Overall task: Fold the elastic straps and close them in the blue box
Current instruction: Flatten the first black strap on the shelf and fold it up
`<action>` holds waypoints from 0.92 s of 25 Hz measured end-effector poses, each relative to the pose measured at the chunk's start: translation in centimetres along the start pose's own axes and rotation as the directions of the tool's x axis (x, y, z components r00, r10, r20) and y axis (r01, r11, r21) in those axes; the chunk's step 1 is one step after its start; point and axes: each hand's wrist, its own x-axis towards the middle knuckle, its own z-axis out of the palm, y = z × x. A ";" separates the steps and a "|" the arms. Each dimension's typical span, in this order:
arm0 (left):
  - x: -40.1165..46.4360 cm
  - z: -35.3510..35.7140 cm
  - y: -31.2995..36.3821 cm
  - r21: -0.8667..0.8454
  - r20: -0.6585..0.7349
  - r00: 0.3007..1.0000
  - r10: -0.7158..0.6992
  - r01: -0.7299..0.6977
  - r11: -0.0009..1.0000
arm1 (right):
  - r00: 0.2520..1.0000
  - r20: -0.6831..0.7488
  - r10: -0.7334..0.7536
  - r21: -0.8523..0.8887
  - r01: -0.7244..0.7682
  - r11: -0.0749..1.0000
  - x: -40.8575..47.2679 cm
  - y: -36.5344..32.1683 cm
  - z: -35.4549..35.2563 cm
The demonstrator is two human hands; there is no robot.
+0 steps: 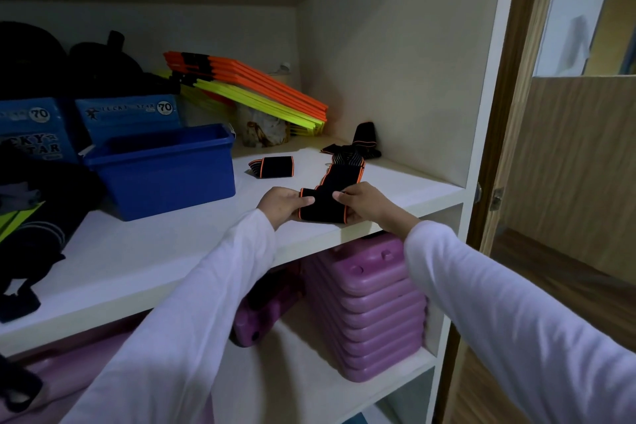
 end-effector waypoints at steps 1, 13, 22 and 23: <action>0.3 0.0 0.0 0.016 -0.031 0.999 -0.021 0.021 1.000 | 0.999 0.015 0.052 0.051 -0.053 0.997 0.3 -0.2 -0.1; 2.0 0.8 0.7 0.124 -0.122 0.980 -0.158 0.173 0.977 | 0.962 -0.087 0.258 0.106 -0.248 0.963 1.5 -0.8 0.3; 1.8 1.0 0.8 0.122 -0.076 0.992 -0.104 0.112 0.986 | 0.977 -0.159 -0.145 -0.458 0.057 0.887 1.2 -0.9 1.2; 1.7 1.0 0.7 0.113 -0.082 0.994 -0.076 0.085 0.990 | 0.973 -0.144 -0.180 -0.494 0.087 0.865 1.0 -1.0 1.5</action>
